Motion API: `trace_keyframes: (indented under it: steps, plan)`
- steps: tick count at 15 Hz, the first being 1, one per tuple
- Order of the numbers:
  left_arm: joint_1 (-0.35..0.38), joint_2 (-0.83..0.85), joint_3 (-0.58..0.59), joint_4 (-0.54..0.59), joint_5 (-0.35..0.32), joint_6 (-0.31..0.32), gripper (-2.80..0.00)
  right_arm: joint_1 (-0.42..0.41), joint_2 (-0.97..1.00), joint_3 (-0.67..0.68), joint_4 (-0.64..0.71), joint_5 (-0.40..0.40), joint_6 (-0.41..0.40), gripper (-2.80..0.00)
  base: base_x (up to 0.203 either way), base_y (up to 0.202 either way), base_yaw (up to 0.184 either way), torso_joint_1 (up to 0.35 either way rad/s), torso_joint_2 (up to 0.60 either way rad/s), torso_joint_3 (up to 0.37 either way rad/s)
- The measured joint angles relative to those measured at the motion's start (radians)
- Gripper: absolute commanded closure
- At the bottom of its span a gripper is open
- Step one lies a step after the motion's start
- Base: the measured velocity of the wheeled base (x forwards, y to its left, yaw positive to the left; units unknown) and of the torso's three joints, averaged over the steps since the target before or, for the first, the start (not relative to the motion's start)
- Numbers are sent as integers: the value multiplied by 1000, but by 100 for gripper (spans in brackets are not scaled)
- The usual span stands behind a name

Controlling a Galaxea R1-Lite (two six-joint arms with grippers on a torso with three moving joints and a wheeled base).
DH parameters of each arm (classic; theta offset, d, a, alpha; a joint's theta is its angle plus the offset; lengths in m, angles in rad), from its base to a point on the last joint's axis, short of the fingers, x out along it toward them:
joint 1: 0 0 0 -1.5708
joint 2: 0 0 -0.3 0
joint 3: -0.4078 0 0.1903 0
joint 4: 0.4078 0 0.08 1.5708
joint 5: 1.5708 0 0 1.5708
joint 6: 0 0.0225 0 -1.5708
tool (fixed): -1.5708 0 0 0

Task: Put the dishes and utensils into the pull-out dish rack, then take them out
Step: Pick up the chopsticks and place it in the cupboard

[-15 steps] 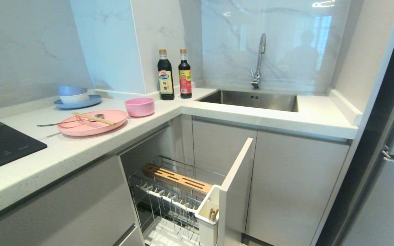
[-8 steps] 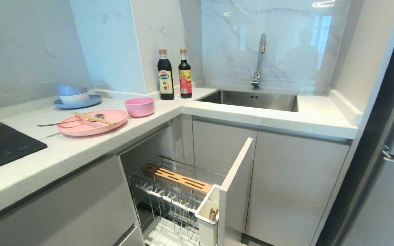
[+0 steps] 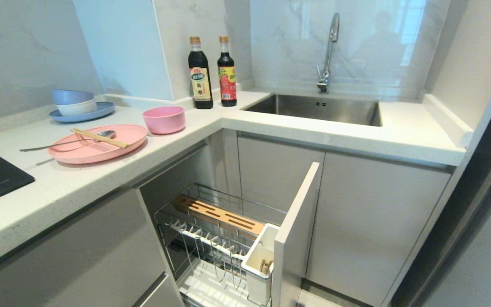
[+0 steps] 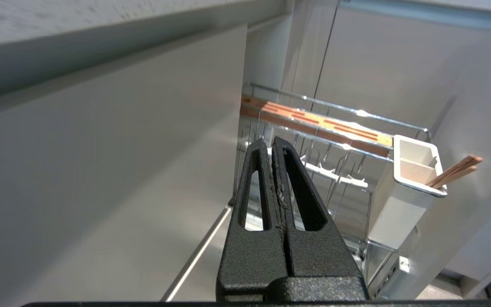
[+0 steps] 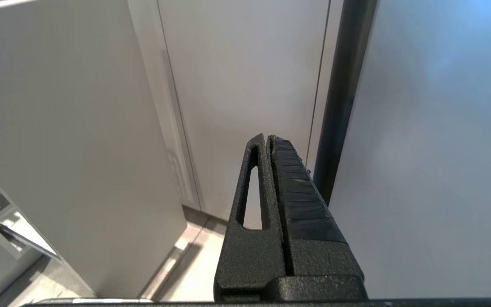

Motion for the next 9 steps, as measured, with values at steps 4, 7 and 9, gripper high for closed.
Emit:
trace_keyframes:
  steps: [4, 7, 9]
  plan:
    - [0, 0, 0, 0, 1, -1, 0, 0, 0, 0, 0, 0, 0, 0, 0, 0, 0, 2, 2, -200]
    - [0, 0, 0, 0, 0, -1, 0, 0, 0, 0, 0, 0, 0, 0, 0, 0, 0, 5, 6, -201]
    - [0, 0, 0, 0, 0, -1, 0, 0, 0, 0, 0, 0, 0, 0, 0, 0, 0, 6, 2, -196]
